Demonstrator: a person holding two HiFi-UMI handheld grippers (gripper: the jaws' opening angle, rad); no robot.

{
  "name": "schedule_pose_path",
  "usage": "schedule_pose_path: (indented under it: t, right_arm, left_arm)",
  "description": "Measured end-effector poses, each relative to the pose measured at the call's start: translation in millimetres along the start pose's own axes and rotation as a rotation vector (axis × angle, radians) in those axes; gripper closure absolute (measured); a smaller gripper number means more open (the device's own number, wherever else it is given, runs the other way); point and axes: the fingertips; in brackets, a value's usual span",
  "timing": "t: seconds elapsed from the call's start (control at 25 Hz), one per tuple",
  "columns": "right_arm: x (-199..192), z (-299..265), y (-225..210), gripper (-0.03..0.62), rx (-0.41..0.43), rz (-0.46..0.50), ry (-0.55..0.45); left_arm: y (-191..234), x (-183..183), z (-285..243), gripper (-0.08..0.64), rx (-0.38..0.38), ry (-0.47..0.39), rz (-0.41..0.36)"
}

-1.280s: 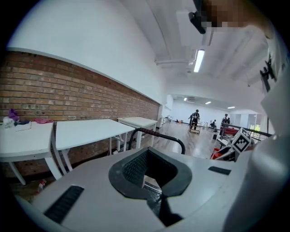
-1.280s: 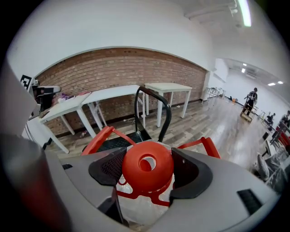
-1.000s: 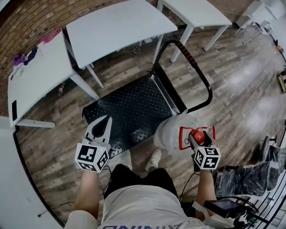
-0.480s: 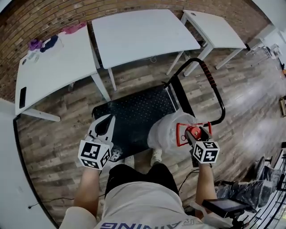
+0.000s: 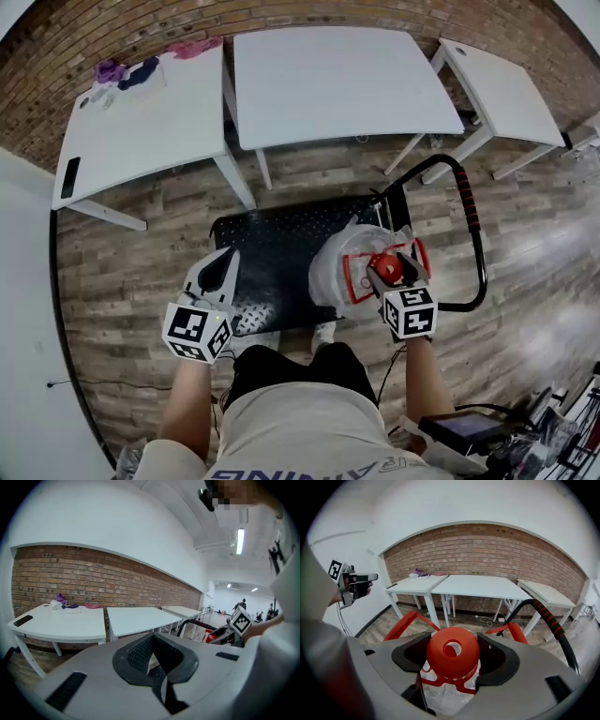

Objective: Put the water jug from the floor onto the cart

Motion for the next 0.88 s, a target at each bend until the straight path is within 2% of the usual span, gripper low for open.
schedule_pose_path:
  t: [0.16, 0.32, 0.68, 0.88]
  right_arm:
    - [23.7, -37.6, -12.2, 0.279, 0.1, 0.106, 0.02]
    - [43.5, -71.8, -37.3, 0.279, 0.139, 0.142, 0.023]
    - [43.1, -150.4, -100.5, 0.279, 0.128, 0.167, 0.081]
    - [36.4, -188.9, -136.5, 0.279, 0.101, 0.142, 0.115]
  left_arm:
    - [-6.0, 4.2, -3.9, 0.56, 0.099, -0.004, 0.029]
    - [-5.1, 0.1, -7.1, 0.56, 0.17, 0.008, 0.042]
    - [-1.1, -25.4, 3.7, 0.56, 0.259, 0.064, 0.081]
    - [5.4, -30.8, -1.1, 0.56, 0.287, 0.084, 0.086]
Point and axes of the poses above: the fingertips, and each gripper's own axes: z backward along the fingers, y to its left, x out of its top, and after that the axes turned 10 degrees about x, right-handed
